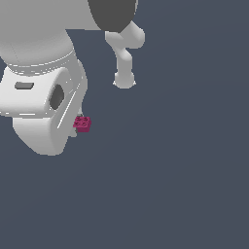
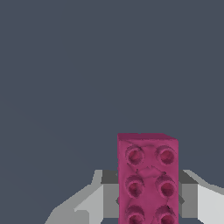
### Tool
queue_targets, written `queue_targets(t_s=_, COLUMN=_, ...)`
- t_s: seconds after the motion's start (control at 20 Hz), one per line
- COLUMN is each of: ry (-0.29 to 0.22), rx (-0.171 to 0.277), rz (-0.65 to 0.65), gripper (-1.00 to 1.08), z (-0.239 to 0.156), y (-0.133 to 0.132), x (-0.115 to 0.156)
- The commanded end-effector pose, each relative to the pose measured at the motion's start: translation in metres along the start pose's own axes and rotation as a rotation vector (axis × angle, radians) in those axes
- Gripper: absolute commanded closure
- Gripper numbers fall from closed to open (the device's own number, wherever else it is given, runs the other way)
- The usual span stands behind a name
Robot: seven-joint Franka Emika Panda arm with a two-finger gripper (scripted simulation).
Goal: Pick up the object and move it to a goal position.
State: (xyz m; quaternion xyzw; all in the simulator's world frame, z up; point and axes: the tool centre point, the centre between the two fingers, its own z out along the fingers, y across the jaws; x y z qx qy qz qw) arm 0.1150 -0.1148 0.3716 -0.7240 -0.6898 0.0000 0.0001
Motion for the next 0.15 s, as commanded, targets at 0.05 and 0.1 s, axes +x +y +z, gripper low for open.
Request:
queue_targets(t_s=0.05, ry=0.0, rx=0.0, rz=0.0, gripper=1.08, z=-0.0022, y=0.0006, x=-0.001)
queue_targets(t_s=0.1, ry=0.0, rx=0.0, rz=0.0, gripper=1.08, z=-0.0022, y=0.0006, x=-0.001)
